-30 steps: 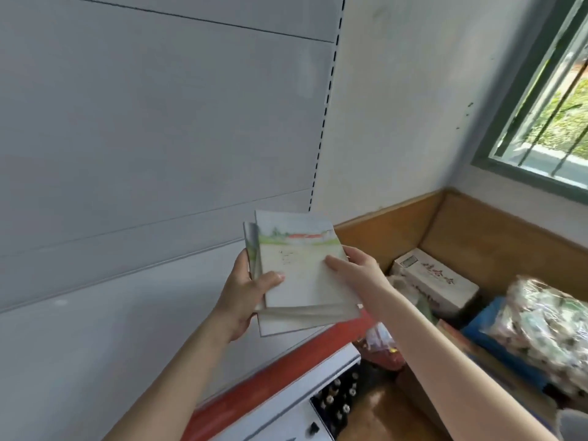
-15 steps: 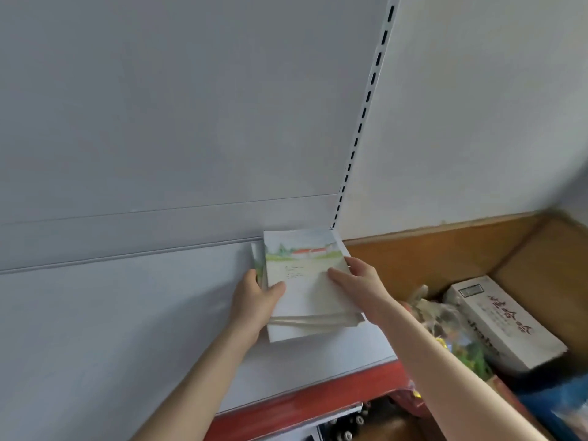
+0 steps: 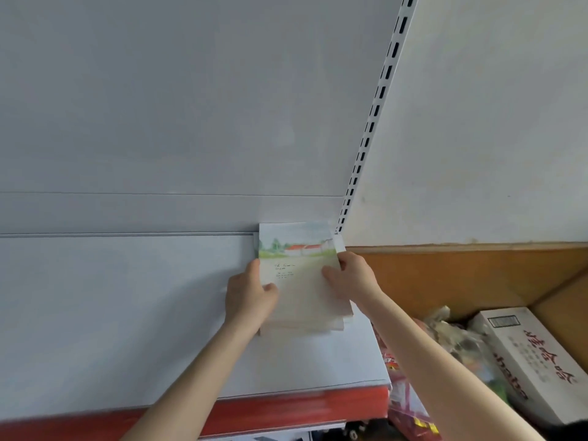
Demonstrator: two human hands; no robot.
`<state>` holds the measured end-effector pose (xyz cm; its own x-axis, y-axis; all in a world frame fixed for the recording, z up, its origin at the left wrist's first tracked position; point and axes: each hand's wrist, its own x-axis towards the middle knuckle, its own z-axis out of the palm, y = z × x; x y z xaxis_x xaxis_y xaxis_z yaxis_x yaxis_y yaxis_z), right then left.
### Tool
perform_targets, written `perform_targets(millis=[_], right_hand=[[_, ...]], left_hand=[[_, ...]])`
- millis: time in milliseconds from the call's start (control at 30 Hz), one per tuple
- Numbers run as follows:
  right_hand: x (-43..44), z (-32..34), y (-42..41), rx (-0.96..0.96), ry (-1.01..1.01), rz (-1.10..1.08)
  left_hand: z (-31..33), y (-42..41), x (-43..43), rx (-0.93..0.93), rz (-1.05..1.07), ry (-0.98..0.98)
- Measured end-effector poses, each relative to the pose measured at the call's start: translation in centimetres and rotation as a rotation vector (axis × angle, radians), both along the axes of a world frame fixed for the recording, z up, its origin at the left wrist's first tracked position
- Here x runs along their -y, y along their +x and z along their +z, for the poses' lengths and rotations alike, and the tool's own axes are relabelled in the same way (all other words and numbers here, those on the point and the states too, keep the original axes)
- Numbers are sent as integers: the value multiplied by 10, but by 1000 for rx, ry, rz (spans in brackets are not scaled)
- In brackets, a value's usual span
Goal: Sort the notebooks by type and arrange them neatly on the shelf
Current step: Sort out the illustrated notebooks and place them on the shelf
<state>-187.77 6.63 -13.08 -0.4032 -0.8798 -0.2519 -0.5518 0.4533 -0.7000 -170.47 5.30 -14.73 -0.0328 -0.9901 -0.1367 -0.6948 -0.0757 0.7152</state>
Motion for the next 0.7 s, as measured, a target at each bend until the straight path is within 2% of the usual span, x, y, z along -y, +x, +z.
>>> perform_targets(millis=[100,167,233,333,500,700], right_hand=[[2,6,0,-235,83,123],[4,14,3,-338,31,194],[12,23,10,-371,-61,251],[33,39,42,-383,-151,351],[71,70,141,-407,-303,540],[86,100,310,-401,-441,770]], left_hand=[[5,5,-4,160,-94,-129],[9,17,-8,192,-155,-274],[9,35,-9,231,-206,-388],[25,68,-14,249,-248,-388],[63,150,-27,358,-139,-444],[89,301,-57,478,58,-475]])
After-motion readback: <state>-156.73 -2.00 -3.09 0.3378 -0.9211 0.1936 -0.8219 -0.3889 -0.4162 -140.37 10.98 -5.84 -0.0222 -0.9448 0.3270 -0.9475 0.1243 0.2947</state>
